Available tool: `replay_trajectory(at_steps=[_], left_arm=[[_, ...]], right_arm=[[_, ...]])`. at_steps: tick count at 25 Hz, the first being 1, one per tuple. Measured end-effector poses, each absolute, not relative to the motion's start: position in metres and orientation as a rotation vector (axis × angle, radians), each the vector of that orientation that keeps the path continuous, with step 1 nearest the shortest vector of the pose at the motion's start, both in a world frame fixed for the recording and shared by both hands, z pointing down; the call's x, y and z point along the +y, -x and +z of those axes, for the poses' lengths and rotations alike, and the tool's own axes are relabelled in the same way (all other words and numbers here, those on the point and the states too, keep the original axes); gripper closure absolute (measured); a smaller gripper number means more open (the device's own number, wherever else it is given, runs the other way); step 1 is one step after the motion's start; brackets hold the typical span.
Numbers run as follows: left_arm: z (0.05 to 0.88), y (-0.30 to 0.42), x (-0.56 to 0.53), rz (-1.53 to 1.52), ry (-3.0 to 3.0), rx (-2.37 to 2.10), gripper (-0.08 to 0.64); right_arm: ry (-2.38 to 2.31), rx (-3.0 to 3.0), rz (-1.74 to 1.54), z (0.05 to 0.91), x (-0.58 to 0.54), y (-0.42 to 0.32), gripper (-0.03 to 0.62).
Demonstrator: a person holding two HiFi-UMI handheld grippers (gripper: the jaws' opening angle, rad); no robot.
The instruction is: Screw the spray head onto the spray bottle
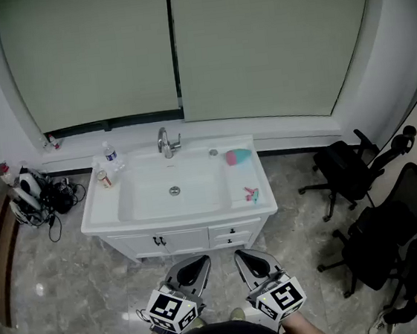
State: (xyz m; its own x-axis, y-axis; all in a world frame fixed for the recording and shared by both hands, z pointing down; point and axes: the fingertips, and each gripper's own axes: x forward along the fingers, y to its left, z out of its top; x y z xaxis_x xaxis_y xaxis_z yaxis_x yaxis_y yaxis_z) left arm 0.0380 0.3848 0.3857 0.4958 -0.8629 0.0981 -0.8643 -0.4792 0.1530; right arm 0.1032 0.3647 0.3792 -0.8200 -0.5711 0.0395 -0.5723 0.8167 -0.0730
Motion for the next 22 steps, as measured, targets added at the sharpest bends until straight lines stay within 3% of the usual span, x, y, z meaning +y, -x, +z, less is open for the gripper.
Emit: replay_trajectory(at_steps=[22], left_arm=[[0.391, -0.055, 0.379, 0.028, -2.542, -1.457, 0.555]], right_arm=[[-0.921, -3.019, 0.158, 0.372, 0.362, -0.121, 0.595]])
